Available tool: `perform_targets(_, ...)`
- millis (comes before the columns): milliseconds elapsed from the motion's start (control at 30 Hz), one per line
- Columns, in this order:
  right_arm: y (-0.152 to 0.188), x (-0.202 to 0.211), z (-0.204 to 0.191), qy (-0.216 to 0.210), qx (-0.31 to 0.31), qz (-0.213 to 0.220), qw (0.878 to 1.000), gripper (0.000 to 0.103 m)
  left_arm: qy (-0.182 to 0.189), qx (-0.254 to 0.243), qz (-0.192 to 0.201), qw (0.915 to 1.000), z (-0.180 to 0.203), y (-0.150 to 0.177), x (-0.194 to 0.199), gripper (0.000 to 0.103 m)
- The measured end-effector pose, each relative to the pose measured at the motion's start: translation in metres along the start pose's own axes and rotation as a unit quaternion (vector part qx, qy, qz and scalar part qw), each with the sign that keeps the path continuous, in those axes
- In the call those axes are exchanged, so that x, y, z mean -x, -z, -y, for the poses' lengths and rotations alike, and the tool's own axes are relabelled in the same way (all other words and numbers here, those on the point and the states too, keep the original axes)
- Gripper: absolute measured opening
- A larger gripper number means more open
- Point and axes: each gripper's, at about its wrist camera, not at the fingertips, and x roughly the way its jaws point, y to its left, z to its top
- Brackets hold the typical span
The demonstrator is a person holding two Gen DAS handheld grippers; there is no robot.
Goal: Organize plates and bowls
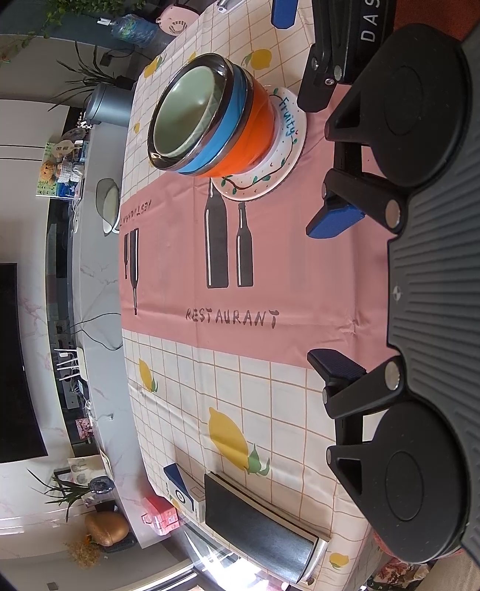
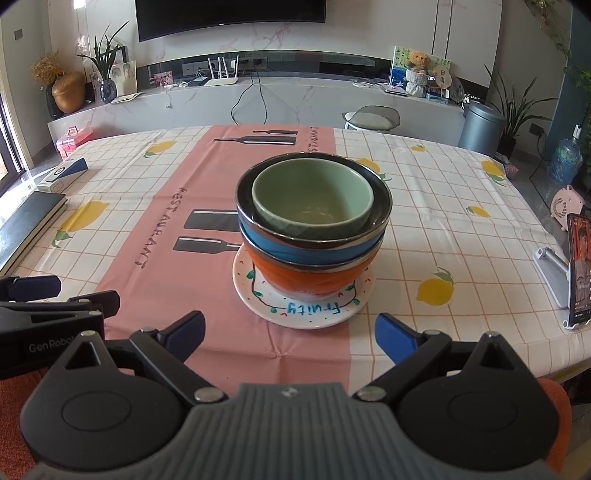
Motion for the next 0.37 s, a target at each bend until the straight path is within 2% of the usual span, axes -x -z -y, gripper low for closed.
perform_targets(367,-0.0003,-0.0003,0.0003,-0.001,0.000,-0.002,1.000,0.097,0.002,-0.006,0.007,1.0000,0.0016,0.0000,0.0019,0.081)
